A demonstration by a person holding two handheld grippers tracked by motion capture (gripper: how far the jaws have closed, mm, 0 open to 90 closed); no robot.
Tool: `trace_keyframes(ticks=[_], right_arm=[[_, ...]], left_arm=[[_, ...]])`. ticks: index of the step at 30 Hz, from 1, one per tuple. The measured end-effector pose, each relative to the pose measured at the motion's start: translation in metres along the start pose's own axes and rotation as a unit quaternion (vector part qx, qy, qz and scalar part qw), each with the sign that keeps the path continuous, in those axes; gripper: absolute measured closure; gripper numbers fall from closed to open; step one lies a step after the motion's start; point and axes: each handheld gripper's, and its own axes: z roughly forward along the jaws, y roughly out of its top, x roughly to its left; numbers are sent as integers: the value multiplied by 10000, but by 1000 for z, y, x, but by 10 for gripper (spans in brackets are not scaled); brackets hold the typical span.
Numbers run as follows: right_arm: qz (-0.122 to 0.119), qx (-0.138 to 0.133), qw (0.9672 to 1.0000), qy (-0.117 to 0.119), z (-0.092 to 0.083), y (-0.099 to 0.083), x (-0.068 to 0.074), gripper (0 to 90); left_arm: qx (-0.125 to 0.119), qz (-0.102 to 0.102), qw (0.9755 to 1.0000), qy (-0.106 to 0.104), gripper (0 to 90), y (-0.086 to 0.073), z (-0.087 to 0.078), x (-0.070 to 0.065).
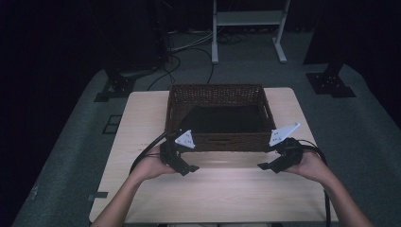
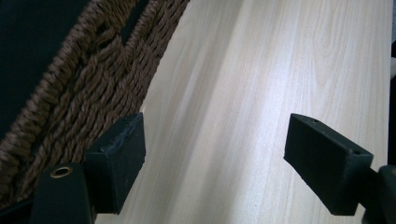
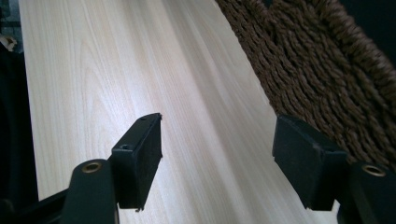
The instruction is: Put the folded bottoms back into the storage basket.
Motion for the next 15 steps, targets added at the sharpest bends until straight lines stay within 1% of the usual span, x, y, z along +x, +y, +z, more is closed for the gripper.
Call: trace_keyframes(ticks=[5,7,8,15], right_arm=[[54,-14,10000,26,3,-5,2,317],[49,-11,10000,25,4,-6,3,316],[78,-43,10000,45,6,-9,5,315],[164,-32,9998,70,10,-16,7,312]], left_arm=[[51,-2,10000,-15,189,-6,3,-3],[47,-20,10000,-10,189,-8,2,-4],[35,-4,10000,-19,184,-10,2,-5],[-31,-21,10000,-30,183,-16,0,-9]])
